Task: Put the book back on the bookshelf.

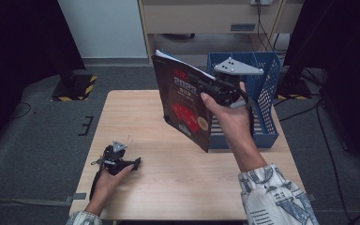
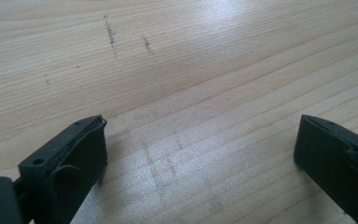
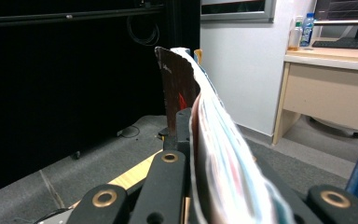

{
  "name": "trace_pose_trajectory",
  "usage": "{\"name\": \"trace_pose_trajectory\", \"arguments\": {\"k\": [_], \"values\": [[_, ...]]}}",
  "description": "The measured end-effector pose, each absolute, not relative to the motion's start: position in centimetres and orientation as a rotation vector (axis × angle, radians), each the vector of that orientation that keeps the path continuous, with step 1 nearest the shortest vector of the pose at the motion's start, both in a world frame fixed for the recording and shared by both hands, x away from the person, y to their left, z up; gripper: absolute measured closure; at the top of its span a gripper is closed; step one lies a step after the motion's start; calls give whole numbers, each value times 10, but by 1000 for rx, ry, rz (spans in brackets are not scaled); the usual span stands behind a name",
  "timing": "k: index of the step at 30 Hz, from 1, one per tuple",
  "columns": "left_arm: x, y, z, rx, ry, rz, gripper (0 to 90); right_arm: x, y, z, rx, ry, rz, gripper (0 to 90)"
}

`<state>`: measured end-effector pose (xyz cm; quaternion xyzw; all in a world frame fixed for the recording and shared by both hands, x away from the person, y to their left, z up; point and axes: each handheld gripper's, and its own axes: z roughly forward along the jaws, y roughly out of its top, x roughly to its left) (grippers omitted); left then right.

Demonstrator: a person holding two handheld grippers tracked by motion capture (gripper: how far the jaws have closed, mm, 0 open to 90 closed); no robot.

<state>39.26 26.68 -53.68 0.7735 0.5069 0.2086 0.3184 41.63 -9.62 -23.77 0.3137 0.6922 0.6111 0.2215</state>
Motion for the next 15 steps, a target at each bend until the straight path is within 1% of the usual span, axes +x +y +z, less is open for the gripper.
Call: {"name": "trace_pose_trajectory", "arguments": {"k": [15], "values": [[393,266,-537,2038,1342,544,0,415,-129,-234,904,1885,1689,871]]}}
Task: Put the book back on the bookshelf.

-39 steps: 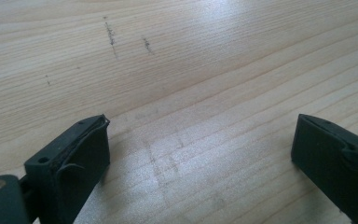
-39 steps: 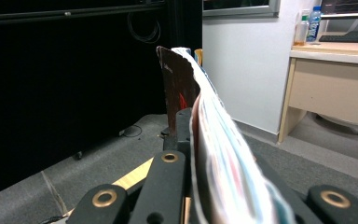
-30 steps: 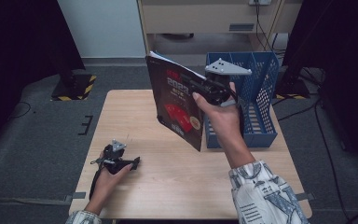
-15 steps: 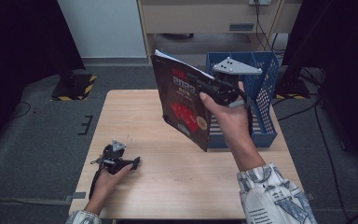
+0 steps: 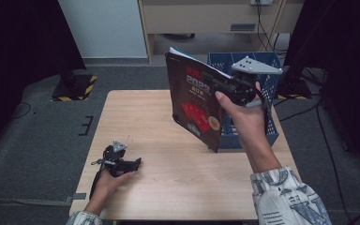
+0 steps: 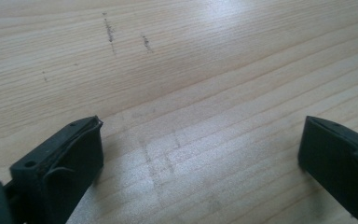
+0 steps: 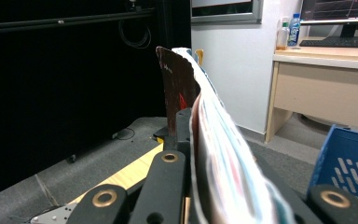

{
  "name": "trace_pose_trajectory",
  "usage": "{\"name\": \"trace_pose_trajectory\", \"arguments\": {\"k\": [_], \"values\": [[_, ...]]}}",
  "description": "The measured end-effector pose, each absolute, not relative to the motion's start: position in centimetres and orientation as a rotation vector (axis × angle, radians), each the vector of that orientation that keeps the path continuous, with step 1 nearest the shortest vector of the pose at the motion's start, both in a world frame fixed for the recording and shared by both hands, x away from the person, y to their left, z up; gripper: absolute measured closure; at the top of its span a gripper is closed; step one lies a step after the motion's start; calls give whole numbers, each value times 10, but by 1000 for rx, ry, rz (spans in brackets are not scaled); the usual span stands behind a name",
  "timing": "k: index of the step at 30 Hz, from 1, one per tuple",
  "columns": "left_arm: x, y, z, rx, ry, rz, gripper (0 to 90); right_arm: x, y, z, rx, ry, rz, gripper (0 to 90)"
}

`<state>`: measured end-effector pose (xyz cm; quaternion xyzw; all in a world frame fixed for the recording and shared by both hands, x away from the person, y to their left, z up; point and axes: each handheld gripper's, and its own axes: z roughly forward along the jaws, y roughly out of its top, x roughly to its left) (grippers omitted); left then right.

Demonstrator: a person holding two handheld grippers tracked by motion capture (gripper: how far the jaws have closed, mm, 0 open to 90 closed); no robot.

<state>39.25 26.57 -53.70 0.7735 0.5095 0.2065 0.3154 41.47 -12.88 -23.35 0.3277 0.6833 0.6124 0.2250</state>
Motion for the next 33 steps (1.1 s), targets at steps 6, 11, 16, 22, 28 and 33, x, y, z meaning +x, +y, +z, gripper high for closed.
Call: {"name": "trace_pose_trajectory", "arguments": {"k": [6,11,16,22,28,33], "values": [[392,266,-537,2040,1341,545,0,411,-143,-230,913,1860,1702,871],[393,266,-537,2040,1341,547,0,408,-158,-229,932,1837,1699,871],[393,266,-537,2040,1341,547,0,407,-172,-227,954,1818,1687,871],[393,266,-537,2040,1341,547,0,404,-186,-224,972,1795,1675,871],[393,266,-537,2040,1341,547,0,405,-198,-226,986,1782,1656,871],[393,265,-537,2036,1342,547,0,407,-206,-228,1012,1768,1649,871]]}}
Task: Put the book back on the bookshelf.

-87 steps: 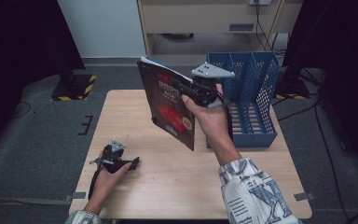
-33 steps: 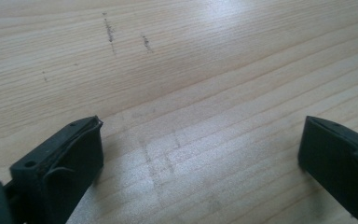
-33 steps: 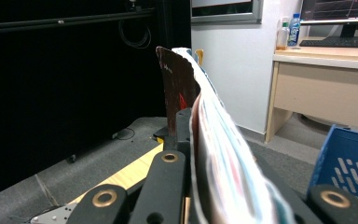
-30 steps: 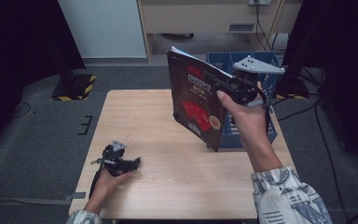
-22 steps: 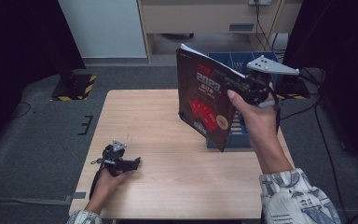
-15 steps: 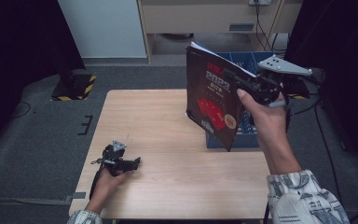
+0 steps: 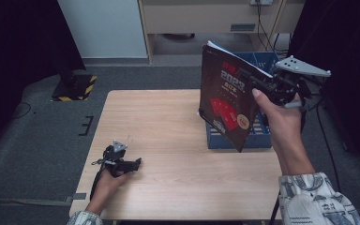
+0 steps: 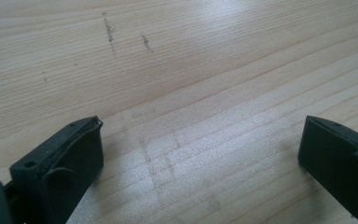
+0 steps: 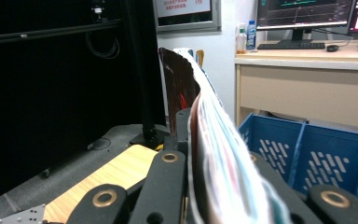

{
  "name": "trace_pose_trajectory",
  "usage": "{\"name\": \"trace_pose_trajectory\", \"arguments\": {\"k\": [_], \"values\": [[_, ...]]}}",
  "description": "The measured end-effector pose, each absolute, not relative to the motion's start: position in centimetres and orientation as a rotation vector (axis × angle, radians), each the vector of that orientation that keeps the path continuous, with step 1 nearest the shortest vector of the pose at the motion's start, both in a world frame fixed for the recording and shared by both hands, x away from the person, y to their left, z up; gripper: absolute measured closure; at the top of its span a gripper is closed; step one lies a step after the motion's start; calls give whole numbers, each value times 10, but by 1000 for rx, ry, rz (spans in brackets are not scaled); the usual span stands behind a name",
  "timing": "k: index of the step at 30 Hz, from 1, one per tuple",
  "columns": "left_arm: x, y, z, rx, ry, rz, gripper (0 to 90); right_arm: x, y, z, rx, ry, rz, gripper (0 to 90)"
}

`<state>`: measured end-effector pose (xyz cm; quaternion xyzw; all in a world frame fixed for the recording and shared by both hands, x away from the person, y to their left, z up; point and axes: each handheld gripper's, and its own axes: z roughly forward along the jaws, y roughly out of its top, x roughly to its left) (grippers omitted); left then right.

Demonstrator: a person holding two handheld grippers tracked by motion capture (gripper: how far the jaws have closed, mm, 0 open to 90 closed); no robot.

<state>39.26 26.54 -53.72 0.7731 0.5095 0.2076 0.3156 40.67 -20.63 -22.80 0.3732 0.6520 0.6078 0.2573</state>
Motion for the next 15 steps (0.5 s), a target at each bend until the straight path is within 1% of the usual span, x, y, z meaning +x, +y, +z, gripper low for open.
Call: {"name": "trace_pose_trajectory", "arguments": {"k": [15], "values": [[393,266,-537,2039,1341,547,0,399,-238,-226,1053,1708,1611,871]]}}
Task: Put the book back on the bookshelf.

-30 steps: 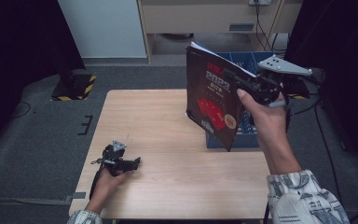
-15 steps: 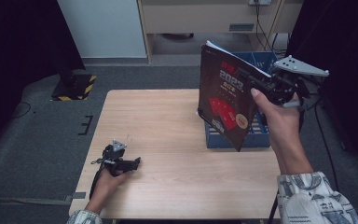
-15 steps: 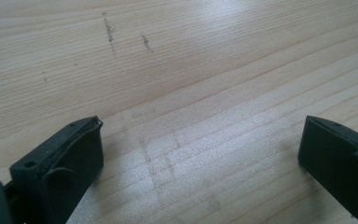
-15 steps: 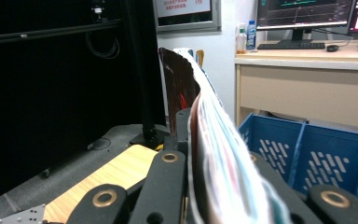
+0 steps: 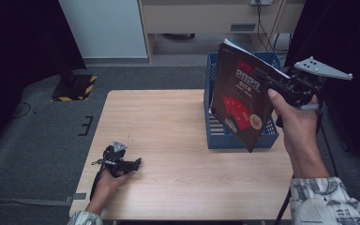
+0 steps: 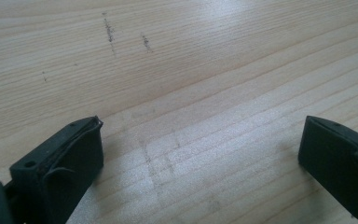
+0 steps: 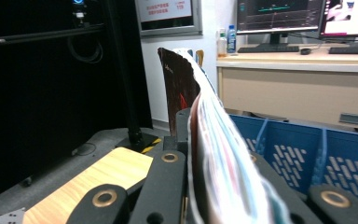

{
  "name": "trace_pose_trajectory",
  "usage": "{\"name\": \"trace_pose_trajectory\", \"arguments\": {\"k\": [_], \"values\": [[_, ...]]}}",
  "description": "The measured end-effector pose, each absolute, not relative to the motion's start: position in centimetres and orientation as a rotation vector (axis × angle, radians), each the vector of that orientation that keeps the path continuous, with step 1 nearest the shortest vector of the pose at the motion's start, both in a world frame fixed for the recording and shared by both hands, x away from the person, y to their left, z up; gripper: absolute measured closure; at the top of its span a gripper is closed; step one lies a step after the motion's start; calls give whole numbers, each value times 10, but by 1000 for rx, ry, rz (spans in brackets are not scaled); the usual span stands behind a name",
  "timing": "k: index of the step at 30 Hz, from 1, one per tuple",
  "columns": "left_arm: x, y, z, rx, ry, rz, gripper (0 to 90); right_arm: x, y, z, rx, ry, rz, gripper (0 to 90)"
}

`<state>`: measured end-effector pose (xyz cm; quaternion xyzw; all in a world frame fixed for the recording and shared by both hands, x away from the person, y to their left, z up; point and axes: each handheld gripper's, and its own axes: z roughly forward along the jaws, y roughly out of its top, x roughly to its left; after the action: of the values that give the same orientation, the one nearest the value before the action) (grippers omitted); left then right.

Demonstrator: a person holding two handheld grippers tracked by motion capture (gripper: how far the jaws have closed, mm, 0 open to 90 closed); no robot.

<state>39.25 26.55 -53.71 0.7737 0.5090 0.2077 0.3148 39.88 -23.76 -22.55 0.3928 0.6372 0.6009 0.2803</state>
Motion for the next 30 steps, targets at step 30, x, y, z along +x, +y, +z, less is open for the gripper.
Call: {"name": "trace_pose_trajectory", "arguments": {"k": [30], "values": [[393,265,-537,2038,1341,549,0,398,-275,-236,1127,1634,1522,871]]}}
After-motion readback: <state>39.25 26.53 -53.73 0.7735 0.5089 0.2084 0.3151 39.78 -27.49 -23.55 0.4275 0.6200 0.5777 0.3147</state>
